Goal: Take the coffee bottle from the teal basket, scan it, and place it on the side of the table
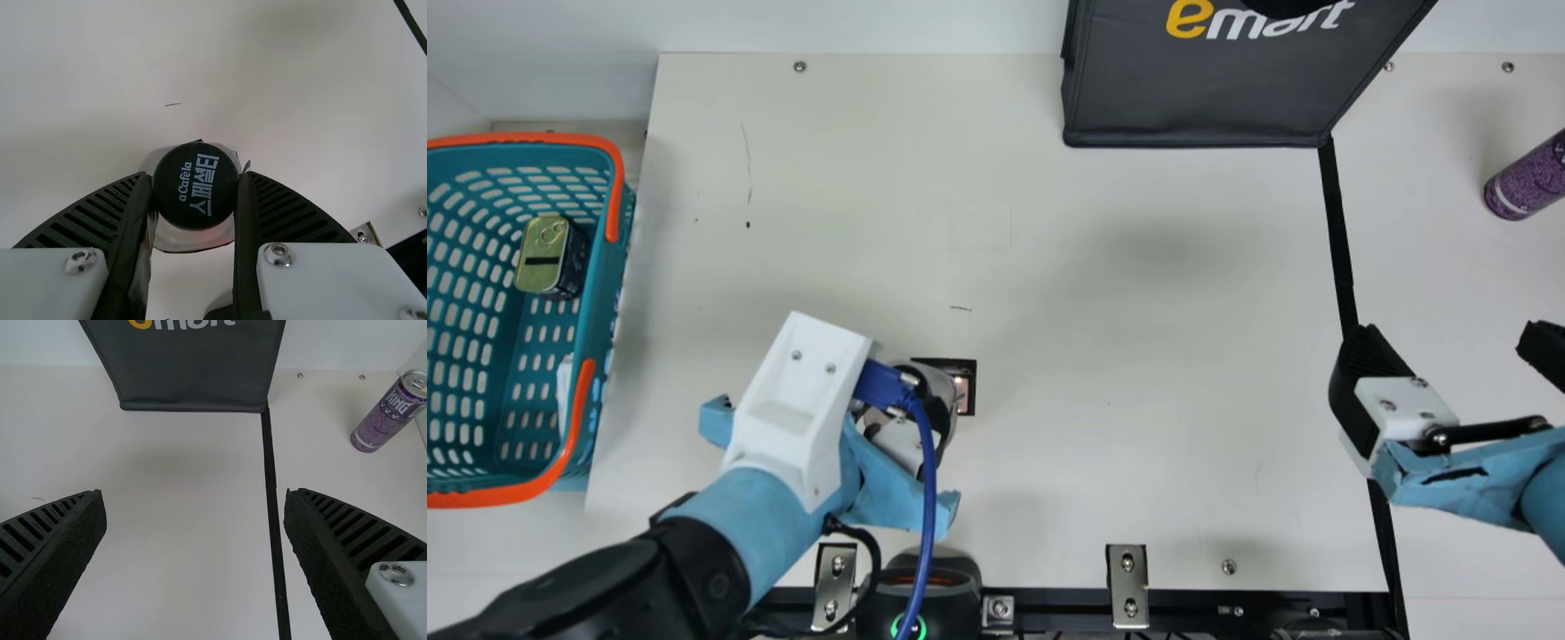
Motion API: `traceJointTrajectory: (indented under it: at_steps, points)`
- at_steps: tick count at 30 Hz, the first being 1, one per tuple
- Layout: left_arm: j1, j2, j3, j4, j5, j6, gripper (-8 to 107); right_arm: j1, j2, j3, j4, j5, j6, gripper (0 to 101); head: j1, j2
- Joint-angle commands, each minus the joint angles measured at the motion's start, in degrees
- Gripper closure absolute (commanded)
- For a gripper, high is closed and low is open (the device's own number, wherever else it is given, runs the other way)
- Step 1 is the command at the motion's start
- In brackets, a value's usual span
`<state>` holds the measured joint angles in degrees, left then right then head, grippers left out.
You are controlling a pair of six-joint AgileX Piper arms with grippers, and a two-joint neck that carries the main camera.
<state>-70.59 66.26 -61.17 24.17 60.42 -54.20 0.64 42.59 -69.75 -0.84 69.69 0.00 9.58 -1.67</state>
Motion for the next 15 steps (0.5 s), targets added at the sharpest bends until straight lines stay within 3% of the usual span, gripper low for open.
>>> traceJointTrajectory:
  at_steps: [1, 15]
  points:
    - [0.6, -0.5, 0.2, -1.5, -0.6, 4.4, 107, 0.0, 0.0, 0.0, 0.0, 0.0, 0.0, 6, -1.7, 0.1]
    - [7.3, -3.7, 2.5, -11.3, -7.4, 23.7, 107, 0.0, 0.0, 0.0, 0.0, 0.0, 0.0, 6, -1.7, 0.1]
